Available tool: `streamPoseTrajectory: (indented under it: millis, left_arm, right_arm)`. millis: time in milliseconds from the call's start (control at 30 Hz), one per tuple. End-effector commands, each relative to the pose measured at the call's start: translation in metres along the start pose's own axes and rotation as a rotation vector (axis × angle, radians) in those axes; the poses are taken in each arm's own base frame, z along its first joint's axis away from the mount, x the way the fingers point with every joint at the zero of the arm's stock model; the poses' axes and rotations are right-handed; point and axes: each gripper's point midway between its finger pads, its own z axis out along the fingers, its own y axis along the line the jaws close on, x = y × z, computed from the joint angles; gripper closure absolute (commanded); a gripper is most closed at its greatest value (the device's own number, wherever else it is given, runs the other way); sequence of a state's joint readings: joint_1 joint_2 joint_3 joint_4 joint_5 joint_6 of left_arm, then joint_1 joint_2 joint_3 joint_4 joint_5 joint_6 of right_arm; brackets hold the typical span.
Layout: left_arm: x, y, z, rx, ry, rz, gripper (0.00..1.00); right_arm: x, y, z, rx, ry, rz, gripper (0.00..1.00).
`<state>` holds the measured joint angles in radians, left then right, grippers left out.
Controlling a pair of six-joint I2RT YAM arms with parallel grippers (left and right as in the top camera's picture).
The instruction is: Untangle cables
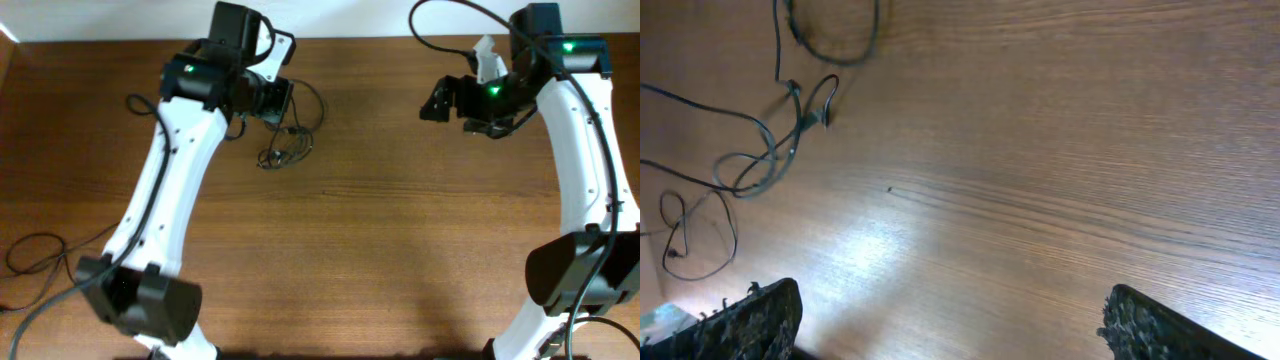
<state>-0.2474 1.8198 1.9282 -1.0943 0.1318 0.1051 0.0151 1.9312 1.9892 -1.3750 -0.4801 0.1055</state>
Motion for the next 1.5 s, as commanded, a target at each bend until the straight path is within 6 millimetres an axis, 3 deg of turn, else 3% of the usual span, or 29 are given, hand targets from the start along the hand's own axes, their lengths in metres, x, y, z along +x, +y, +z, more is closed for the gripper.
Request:
streamPoseTrajectory:
  millis: [0,133,200,333,400,500,567,700,833,967,1033,1267,1367,1467]
  left_arm:
    - [-0.02,-0.005,-0.076,-0.013,-0.176,0.012,1.0]
    - [-0.028,-0.012,-0.139,-0.033,-0.328,0.026,1.0]
    - [-0.033,-0.002,-0.173,-0.089,-0.423,-0.059,1.0]
    - [-0.043,0.009,-0.207,-0.115,-0.55,-0.211,1.0]
    - [-0.047,0.008,-0.209,-0.107,-0.57,-0.226,1.0]
    - [-0.05,0.007,-0.211,-0.095,-0.584,-0.243,1.0]
    - [-0.054,0.004,-0.213,-0.067,-0.605,-0.266,1.0]
    - [-0.074,0.005,-0.228,0.039,-0.712,-0.526,1.0]
    - [-0.096,-0.001,-0.248,0.185,-0.818,-0.703,1.0]
    - [-0.123,-0.032,-0.28,0.412,-0.914,-0.623,1.0]
    - [-0.125,-0.035,-0.285,0.431,-0.93,-0.606,1.0]
    - [-0.123,-0.041,-0.281,0.426,-0.912,-0.532,1.0]
    - [-0.123,-0.044,-0.28,0.439,-0.903,-0.524,1.0]
    - [-0.126,-0.038,-0.269,0.378,-0.906,-0.471,1.0]
  right_arm:
    - [0.0,0.02,0.008,-0.029,0.006,-0.05,0.03]
    - [0.0,0.04,0.017,-0.044,-0.001,-0.057,0.03]
    - [0.0,0.052,0.02,-0.069,-0.001,-0.064,0.03]
    - [-0.001,0.091,0.025,-0.195,-0.007,-0.092,0.03]
    - [-0.001,0.113,0.025,-0.275,-0.015,-0.133,0.03]
    - [0.0,0.127,0.027,-0.308,-0.016,-0.152,0.03]
    - [0.001,0.132,0.028,-0.313,-0.016,-0.163,0.03]
    - [0.005,0.141,0.031,-0.321,-0.011,-0.186,0.03]
    - [0.001,0.136,0.033,-0.284,-0.019,-0.114,0.03]
    - [-0.006,0.14,0.032,-0.304,-0.038,-0.073,0.03]
    - [-0.01,0.147,0.03,-0.336,-0.048,-0.062,0.04]
    - [-0.027,0.172,0.018,-0.461,-0.113,-0.102,0.16]
    - [-0.023,0.176,0.025,-0.464,-0.092,-0.108,0.21]
    - [-0.004,0.2,0.029,-0.534,-0.051,-0.24,0.23]
